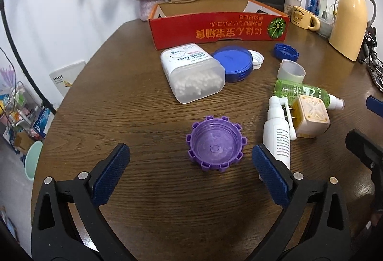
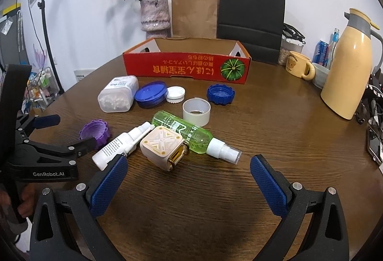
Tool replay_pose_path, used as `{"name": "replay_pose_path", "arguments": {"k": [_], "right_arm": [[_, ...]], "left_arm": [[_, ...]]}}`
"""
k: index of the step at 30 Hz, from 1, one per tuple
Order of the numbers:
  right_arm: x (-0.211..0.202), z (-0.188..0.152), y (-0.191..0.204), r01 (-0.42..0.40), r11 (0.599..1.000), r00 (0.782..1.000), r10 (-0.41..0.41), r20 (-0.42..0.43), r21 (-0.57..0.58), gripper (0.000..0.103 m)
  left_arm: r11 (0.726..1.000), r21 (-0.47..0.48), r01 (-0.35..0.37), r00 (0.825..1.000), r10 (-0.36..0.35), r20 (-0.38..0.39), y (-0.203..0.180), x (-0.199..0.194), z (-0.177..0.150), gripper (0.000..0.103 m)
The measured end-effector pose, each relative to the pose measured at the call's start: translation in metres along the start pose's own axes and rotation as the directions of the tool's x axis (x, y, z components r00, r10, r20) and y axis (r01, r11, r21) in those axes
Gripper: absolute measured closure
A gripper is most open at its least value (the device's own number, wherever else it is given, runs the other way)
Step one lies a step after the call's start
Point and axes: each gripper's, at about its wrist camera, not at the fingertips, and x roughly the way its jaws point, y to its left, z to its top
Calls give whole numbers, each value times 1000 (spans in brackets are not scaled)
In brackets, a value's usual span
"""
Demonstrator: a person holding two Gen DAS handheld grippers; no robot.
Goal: Organize rigid objects
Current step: 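Reach the left tool to the purple lid and close on it, then lift the purple lid with the left tool while the right tool grasps the beige plug adapter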
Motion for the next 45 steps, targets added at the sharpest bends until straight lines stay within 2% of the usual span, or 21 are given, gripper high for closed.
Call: {"name": "replay_pose_path", "arguments": {"k": [4,8,10,12,14,19,28,34,37,45], "right_arm": [[7,1,2,0,1000,1000,0,-17,-7,0],[13,3,3,2,1000,999,-2,-33,-11,0],[17,4,4,3,1000,999,-4,-40,-12,0],[21,5,5,4,1000,999,-5,-50,-14,0],[24,6,6,5,1000,998,-6,-60,-18,0],[32,7,11,-3,1000,997,0,-78,-29,0],[48,11,18,-13,999,993,9,-121,-34,0],[56,13,21,-5,1000,991,2,-134,-22,0],[61,14,23,-2,1000,989,-1,-148,-23,11],[75,17,24,-19,1000,983,17,-185,-7,29]], "left_arm": [[1000,-11,22,999,-22,-25,1,9,3,13],[999,-11,50,998,-50,-44,-2,17,5,27],[998,-10,59,997,-60,-50,-4,19,5,34],[997,-7,73,996,-74,-58,-7,22,6,47],[996,-7,92,994,-93,-56,-8,23,6,53],[994,-16,110,993,-111,-27,-7,19,6,53],[994,-57,94,995,-91,45,3,8,7,53],[994,-62,94,994,-90,61,4,6,7,53],[993,-67,98,993,-94,67,6,6,8,53],[992,-69,101,992,-96,80,6,4,6,53]]}}
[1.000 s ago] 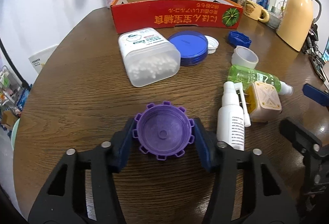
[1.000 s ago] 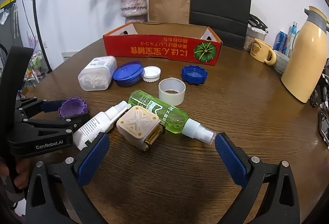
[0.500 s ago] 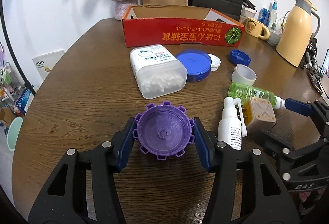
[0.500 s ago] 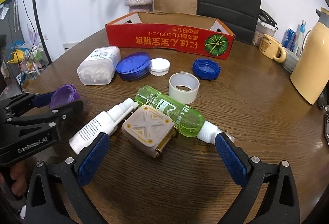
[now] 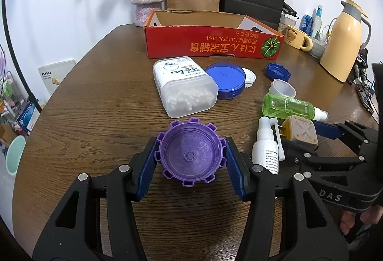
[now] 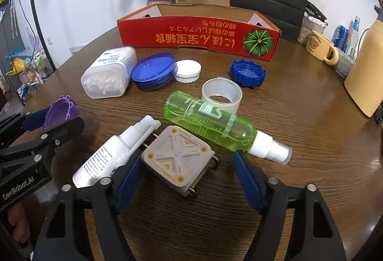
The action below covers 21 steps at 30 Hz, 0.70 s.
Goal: Organize rigid objects
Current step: 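Lift the purple lid with the left tool while the right tool grasps the beige plug adapter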
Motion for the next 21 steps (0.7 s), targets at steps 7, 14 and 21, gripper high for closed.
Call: {"name": "replay_pose_path", "arguments": {"k": [7,14,21], "right_arm": [[2,0,-1,-31,999,999,31,-9,8,38],[-11,-4,0,-29,1000,999,30,31,-10,38],[-27,-1,-5,-34,999,997,36,72,-16,38]], "left_arm": [[1000,-3,-4,1000,4,7,0,-1,0,53],[1000,-10,-16,1000,17,18,2,-5,-1,53],[999,-11,-31,998,32,46,0,-18,4,53]]}}
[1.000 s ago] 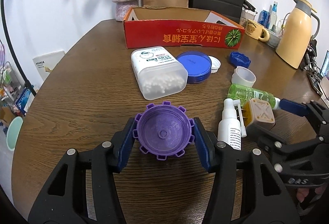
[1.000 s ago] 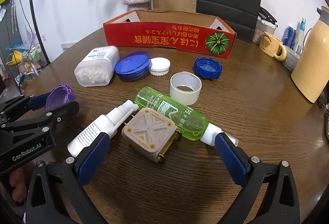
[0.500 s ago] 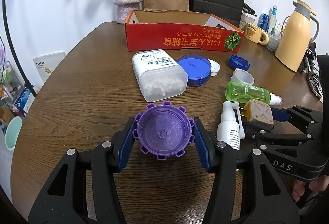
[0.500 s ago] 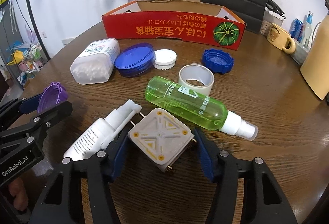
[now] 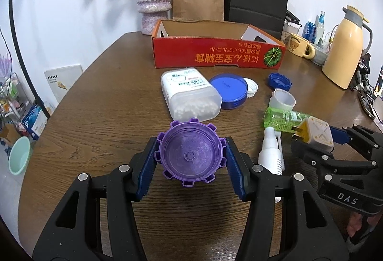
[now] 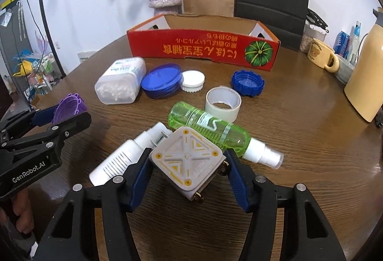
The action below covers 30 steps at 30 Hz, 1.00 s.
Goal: Organize rigid objects
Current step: 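Lift the purple lid with the left tool while the right tool grasps the beige plug adapter, then carry the purple lid and beige adapter with both tools over the red box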
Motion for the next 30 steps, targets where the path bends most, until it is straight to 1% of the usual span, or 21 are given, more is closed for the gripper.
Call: {"name": "replay_pose_path", "arguments": {"k": [6,16,24,30], "right_arm": [[-16,10,-2,-5,1000,999,5,50,-3,39],[-32,34,-10,-4,1000,992,4,126,-3,38],[-41,60,-16,-4,1000,981,5,195,-5,38],[-42,82,-20,-3,1000,973,3,231,-1,38]], "left_arm": [[1000,10,-6,999,6,34,-4,-14,9,53],[1000,5,-17,995,17,96,-9,-29,41,53],[1000,-5,-22,990,22,139,-10,-30,68,53],[1000,-20,-22,985,25,172,-13,-27,87,53]]}}
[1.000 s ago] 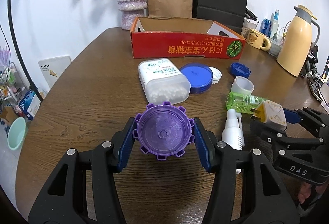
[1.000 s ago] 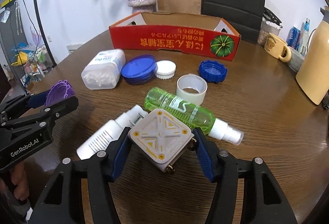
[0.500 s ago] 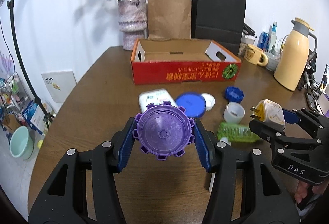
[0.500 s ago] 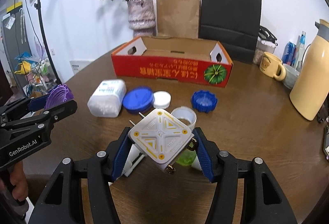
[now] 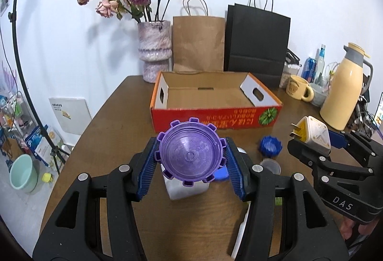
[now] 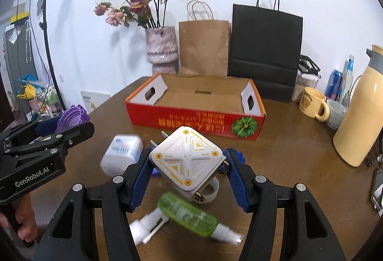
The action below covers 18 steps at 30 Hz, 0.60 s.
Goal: Organize rigid objects
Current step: 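Carry the purple lid and beige adapter with both tools over the red box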
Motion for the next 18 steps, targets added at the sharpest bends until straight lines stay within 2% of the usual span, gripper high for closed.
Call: {"name": "replay_pose_path", "arguments": {"k": [18], "right_arm": [[44,52,-15,9,1000,999,-9,51,8,38]], "left_arm": [[999,-40,-27,999,29,42,-5,39,43,53]]}}
